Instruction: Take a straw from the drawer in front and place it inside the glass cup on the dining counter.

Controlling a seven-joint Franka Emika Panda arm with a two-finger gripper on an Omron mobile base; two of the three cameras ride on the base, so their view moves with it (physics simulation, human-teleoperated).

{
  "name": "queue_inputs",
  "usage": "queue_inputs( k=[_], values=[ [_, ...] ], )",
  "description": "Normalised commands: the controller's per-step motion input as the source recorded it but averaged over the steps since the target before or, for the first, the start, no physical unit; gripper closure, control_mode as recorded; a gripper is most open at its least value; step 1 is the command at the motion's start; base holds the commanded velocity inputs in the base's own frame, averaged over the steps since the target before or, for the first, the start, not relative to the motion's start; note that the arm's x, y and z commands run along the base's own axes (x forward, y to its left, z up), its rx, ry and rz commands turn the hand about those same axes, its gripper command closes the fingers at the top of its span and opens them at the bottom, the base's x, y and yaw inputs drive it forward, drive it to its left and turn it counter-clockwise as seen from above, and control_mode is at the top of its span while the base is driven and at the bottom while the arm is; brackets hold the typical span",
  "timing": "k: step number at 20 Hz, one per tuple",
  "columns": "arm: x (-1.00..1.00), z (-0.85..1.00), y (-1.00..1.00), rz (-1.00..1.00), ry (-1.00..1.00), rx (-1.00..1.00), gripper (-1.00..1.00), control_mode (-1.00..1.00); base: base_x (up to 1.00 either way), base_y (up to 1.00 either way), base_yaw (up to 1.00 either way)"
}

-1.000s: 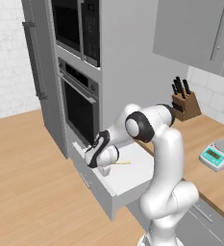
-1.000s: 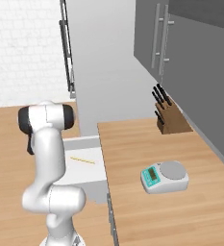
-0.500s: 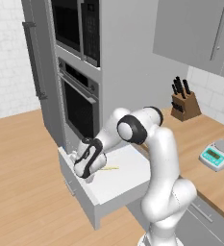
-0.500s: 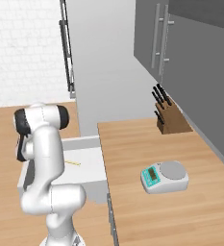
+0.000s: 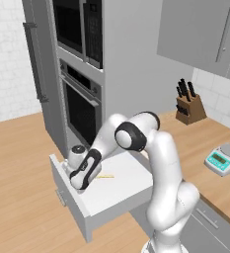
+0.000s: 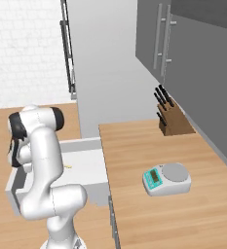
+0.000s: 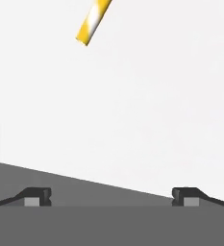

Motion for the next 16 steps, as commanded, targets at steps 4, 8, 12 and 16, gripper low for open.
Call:
queue_inputs(
  k=[4,8,12,16],
  values=[
    [-0.01,0.13,-0.48,-0.09,0.0,0.04,-1.0,-1.0,0.0,0.0,0.0],
    [0.0,0.21,-0.63,-0.13,0.0,0.07,-1.0,-1.0,0.0,0.0,0.0],
    [0.0,0.16,-0.7,-0.12,0.0,0.07,-1.0,-1.0,0.0,0.0,0.0],
    [0.01,0.19,-0.74,-0.09,0.0,0.06,-1.0,-1.0,0.0,0.0,0.0]
  ],
)
